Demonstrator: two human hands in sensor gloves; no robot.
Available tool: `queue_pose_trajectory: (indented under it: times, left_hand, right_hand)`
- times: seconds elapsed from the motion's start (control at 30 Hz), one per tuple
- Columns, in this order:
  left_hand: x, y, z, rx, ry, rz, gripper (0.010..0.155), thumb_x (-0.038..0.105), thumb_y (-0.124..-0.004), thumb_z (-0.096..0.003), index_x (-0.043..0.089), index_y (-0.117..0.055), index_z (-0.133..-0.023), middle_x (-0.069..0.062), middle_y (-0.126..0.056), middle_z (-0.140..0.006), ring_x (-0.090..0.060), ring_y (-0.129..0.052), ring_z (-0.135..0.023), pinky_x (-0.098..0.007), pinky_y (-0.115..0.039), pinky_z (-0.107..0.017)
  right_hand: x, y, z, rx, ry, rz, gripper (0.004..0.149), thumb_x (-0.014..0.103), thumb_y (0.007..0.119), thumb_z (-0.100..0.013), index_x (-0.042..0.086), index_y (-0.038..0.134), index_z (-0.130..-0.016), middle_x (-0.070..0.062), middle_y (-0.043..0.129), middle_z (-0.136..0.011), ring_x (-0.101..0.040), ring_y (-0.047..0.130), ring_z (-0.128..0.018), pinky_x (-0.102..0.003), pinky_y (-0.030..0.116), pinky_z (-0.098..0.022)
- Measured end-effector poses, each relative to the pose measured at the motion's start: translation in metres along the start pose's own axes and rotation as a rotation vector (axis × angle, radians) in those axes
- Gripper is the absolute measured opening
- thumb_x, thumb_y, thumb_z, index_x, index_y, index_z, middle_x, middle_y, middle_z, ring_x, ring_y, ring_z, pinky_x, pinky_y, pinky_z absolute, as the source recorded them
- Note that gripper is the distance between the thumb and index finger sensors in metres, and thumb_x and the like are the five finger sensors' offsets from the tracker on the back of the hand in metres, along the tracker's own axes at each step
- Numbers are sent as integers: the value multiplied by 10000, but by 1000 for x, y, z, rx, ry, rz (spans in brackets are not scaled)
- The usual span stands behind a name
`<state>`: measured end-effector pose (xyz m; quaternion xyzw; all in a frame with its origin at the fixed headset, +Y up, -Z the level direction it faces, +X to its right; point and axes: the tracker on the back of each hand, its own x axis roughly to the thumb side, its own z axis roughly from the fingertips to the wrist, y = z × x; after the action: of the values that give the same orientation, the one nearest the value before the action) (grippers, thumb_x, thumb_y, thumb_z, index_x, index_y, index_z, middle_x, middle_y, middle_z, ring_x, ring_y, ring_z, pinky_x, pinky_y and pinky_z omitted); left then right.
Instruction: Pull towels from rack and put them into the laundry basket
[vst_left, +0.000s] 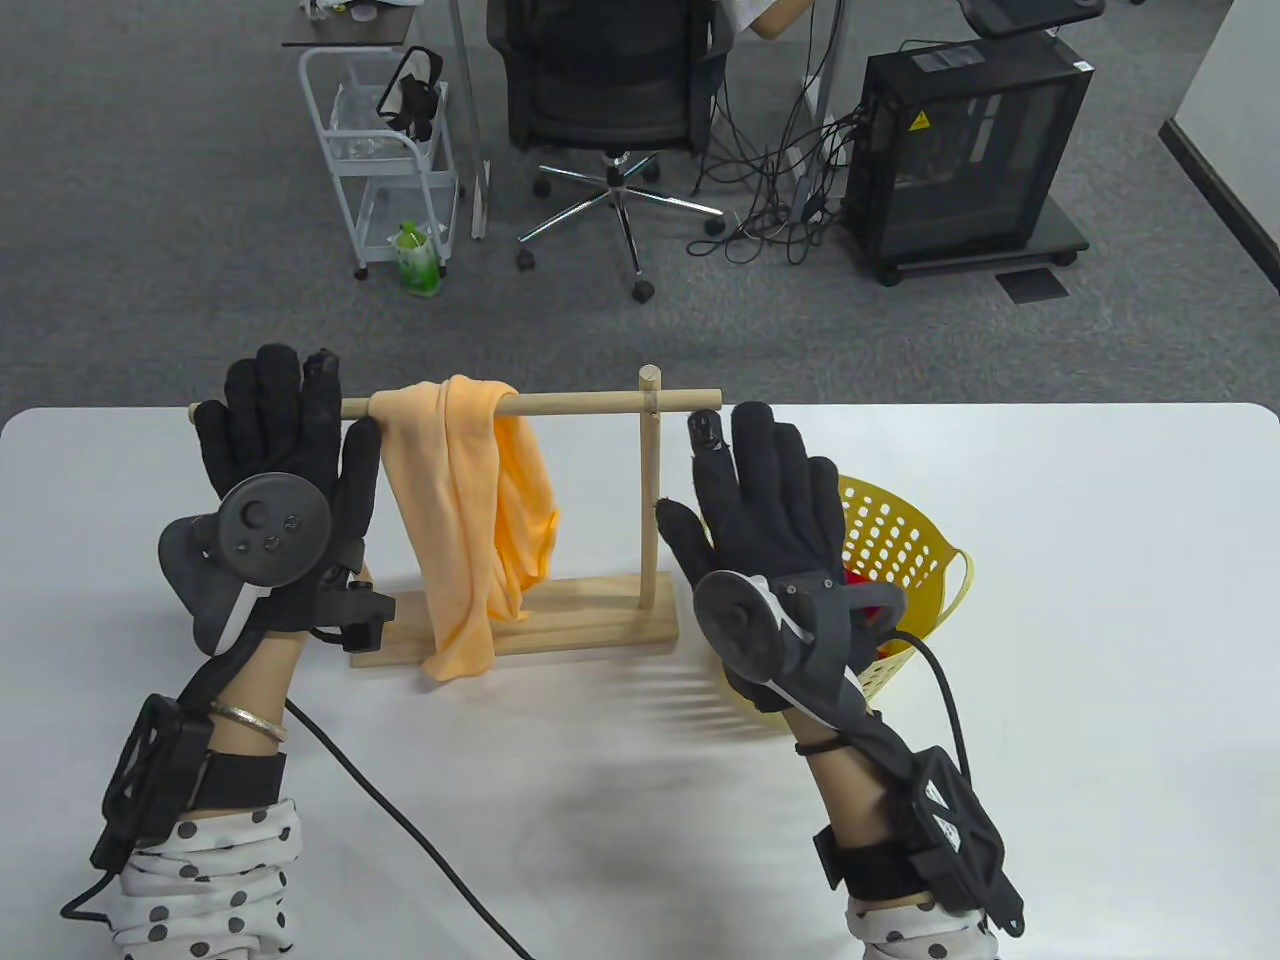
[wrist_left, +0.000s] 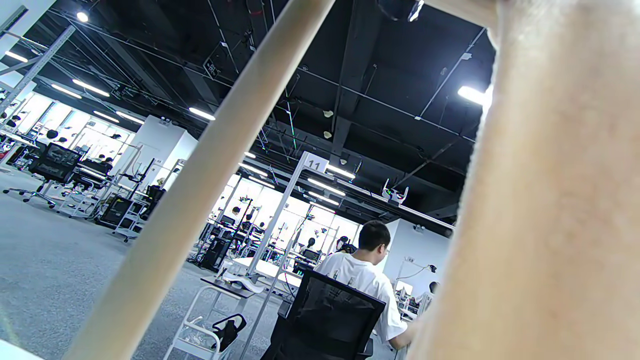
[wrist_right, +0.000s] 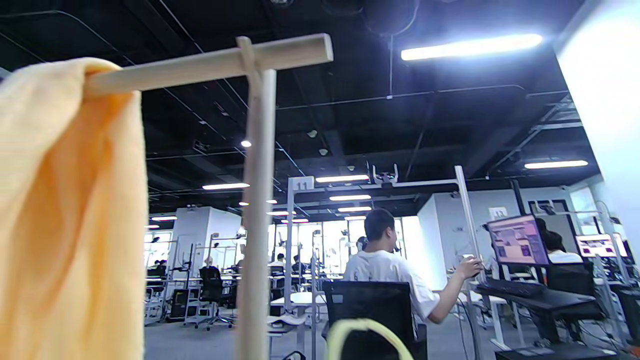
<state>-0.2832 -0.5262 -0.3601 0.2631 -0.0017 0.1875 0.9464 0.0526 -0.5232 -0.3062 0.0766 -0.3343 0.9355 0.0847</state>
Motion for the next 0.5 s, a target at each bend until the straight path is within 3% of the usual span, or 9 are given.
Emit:
queue_pose_trajectory:
  times: [0.23,0.5]
  left_hand:
    - [-2,1,-1,-1,-5,37,670,539,-399,-639,288,-417,-1260,49,-243,-1328,-201,-111,-1218,-413,17,-911]
    - [-2,1,0,3,-12,39,670,537,-400,-640,284,-424,-1260,45,-245,-1329,-207,-114,-1218,-416,16,-910]
  right_hand:
    - [47,-2,-21,-18,-54,-53,699,605,533,-597,307,398,-1216,-62,332,-1265,-328,449,-1146,-511,360,-866]
    - [106,15,-46,16,-80,-140,722,627,545,-587,331,360,-1219,-42,324,-1270,-308,445,-1156,-497,348,-879]
